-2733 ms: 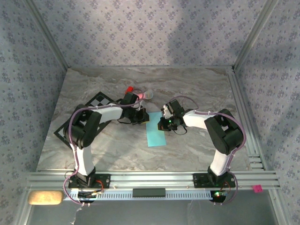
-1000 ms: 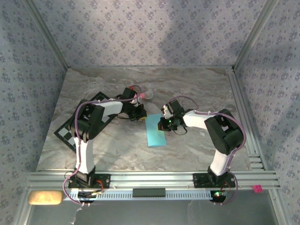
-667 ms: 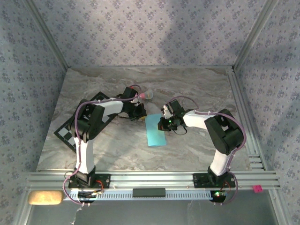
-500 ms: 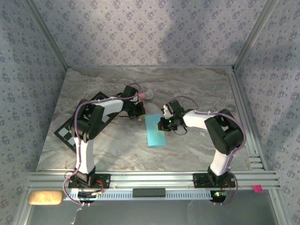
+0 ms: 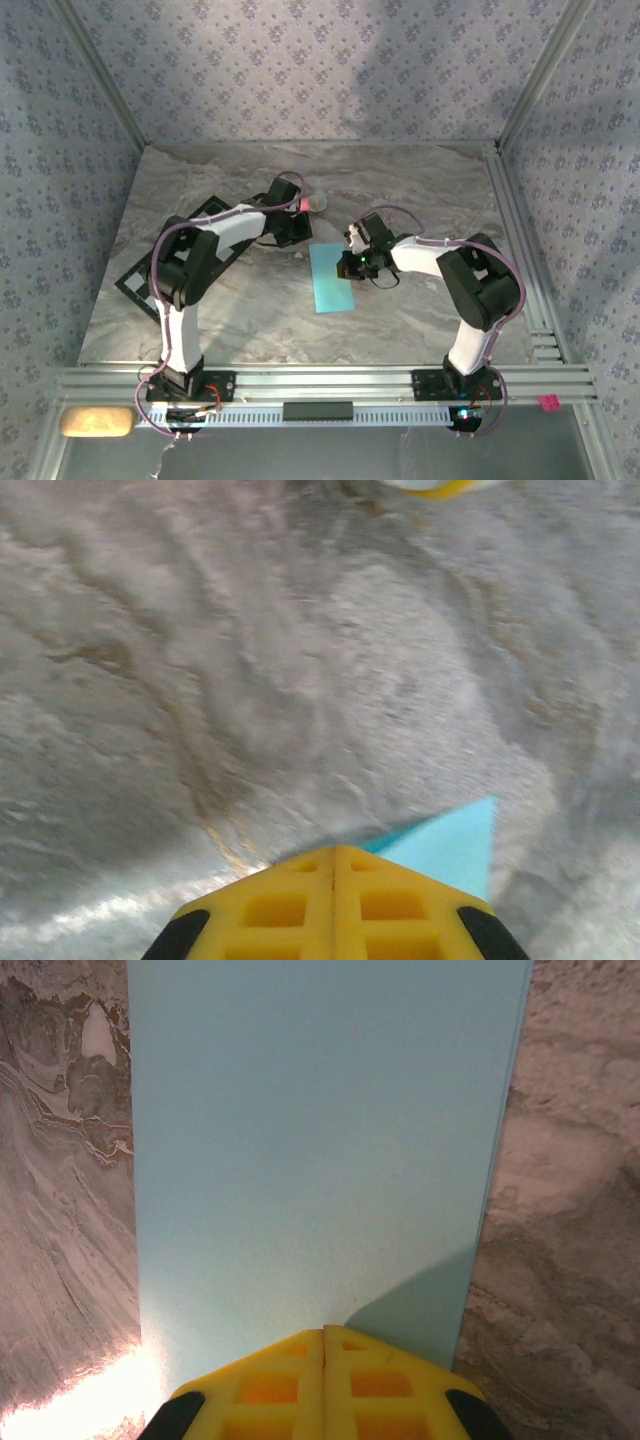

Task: Fold a paper plane with a square sheet of paper (pick it up from the middle)
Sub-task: First fold the square sheet of paper in half at the center of the table.

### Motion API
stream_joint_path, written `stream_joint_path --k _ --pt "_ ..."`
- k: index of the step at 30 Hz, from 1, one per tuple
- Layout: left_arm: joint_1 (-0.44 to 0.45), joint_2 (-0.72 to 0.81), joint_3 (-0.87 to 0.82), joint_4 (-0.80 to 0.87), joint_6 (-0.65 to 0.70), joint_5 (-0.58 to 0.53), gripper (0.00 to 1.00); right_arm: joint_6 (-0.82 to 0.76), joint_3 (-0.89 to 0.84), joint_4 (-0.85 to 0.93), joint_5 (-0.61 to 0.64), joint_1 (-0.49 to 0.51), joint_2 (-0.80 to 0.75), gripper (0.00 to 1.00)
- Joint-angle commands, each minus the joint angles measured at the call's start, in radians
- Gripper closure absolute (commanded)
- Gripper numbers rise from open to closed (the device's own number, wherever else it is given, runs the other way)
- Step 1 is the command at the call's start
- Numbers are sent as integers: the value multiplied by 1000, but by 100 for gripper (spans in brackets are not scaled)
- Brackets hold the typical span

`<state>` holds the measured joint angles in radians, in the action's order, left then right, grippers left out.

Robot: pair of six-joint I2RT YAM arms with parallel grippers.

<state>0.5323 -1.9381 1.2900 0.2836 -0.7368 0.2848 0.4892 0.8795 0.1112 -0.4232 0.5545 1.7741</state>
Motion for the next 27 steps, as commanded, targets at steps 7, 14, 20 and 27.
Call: stream_joint_path --k 7,14,20,27 --pt "18 38 -95 -101 38 222 96 -4 -63 246 136 0 73 100" --pt "12 -40 -119 -127 43 232 100 2 -65 242 138 1 86 100" --pt "-29 -87 -126 -141 23 172 100 5 -81 236 144 4 85 100" --pt "-51 -102 -93 -121 -2 107 100 5 -86 229 142 4 91 100"
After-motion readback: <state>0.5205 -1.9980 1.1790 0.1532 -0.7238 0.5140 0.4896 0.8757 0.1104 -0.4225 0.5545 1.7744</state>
